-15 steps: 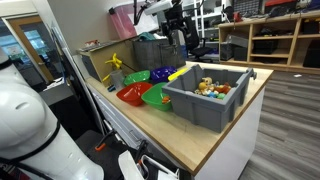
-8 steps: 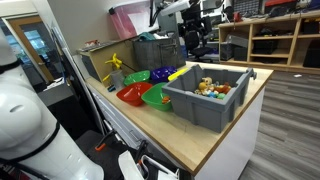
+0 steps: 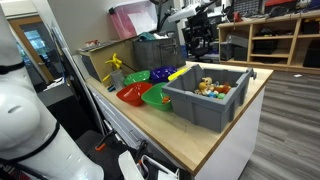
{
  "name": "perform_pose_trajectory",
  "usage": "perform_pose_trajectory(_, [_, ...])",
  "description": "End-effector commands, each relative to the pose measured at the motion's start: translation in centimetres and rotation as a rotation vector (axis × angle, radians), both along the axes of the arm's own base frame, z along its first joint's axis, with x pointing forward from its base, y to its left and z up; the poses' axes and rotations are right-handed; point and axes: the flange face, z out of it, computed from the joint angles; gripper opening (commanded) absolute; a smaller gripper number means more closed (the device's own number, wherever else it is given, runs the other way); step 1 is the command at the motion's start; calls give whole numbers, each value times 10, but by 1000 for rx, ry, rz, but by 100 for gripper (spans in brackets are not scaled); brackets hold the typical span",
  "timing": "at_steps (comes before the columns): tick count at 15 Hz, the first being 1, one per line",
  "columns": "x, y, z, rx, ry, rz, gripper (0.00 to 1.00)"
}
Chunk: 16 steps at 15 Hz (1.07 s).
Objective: Remove the brown doll from the trailer and put it in the red bowl
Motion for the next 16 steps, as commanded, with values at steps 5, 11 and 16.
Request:
perform_pose_trajectory(5, [-1,-6,-15,-22,0,-9,100])
perform_pose_trajectory(11, [2,-33,-55,-55,-32,-63,100])
perform_pose_trajectory(16, [7,-46,-97,-54,-37,-116,100])
